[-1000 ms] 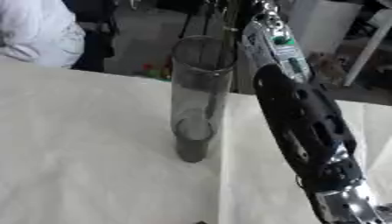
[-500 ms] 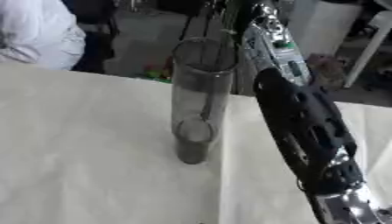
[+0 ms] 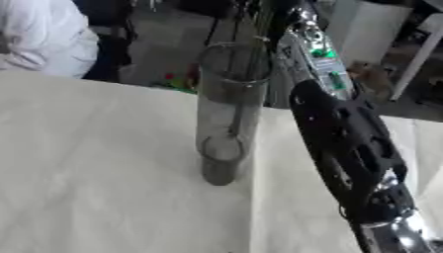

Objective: Arrange flowers into the vase.

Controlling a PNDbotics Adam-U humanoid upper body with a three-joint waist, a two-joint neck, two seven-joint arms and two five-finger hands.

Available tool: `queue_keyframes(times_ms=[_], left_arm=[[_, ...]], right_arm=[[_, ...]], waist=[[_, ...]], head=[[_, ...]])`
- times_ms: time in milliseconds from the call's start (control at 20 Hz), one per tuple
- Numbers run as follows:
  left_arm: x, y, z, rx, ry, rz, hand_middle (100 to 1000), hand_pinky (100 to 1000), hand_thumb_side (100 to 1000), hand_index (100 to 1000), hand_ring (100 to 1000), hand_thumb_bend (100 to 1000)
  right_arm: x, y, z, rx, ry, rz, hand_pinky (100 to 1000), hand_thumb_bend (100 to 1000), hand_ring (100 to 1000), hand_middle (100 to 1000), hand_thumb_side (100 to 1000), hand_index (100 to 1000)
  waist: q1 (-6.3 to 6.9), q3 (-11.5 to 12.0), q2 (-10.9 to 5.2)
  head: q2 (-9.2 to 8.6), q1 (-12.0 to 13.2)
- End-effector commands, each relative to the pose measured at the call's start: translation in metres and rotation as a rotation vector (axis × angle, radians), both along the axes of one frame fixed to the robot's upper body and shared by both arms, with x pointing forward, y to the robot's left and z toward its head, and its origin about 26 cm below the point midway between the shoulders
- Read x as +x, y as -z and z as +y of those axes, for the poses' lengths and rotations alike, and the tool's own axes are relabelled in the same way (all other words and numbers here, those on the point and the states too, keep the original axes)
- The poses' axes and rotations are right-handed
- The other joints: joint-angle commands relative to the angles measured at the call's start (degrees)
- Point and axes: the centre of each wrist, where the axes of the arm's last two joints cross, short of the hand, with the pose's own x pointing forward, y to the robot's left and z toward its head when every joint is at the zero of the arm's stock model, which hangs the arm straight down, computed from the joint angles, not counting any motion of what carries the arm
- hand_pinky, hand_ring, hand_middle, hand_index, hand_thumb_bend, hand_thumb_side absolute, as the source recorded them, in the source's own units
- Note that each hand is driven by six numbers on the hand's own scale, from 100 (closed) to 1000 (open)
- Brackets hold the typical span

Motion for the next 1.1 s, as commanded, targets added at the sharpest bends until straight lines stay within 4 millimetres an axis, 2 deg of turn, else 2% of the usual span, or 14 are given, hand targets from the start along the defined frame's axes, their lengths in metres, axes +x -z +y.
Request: queue_keyframes(times_ms=[50,200,550,600,750,1100], left_arm=[[-0.0036,-0.0057,-0.0021,-0.002,0.014,-0.022,792,708,944,868,723,266],[-0.0036,-0.0053,-0.0019,0.001,0.014,-0.02,792,708,944,869,723,266],[-0.0036,-0.0052,-0.0018,0.001,0.014,-0.019,792,708,944,869,723,266],[-0.0036,-0.005,-0.0017,0.001,0.014,-0.018,793,709,944,868,724,263],[-0.0036,-0.0049,-0.0018,0.002,0.015,-0.016,793,709,944,868,724,262],[-0.0037,-0.005,-0.002,0.002,0.017,-0.015,794,709,944,869,726,259]], right_arm=[[-0.0128,-0.0175,-0.0042,-0.025,0.016,-0.086,1000,247,917,342,788,652],[-0.0132,-0.0168,-0.005,-0.051,0.038,-0.134,1000,216,923,349,821,688],[-0.0089,-0.0137,-0.0059,-0.065,0.051,-0.152,1000,216,923,349,821,688],[-0.0099,-0.0151,-0.0055,-0.07,0.051,-0.16,1000,100,959,386,919,803],[-0.0143,-0.0155,-0.0004,-0.144,0.044,-0.221,1000,100,974,403,992,831],[-0.0078,-0.0104,-0.0103,-0.243,0.083,-0.313,1000,100,985,438,1000,863]], waist=[[0.35,-0.32,-1.36],[0.36,-0.49,-1.5],[0.38,-0.51,-1.53],[0.35,-0.53,-1.58],[0.27,-0.64,-1.6],[0.26,-0.72,-1.46]], head=[[-0.66,0.26],[-0.61,0.38],[-0.6,0.41],[-0.59,0.4],[-0.64,0.46],[-0.78,0.64]])
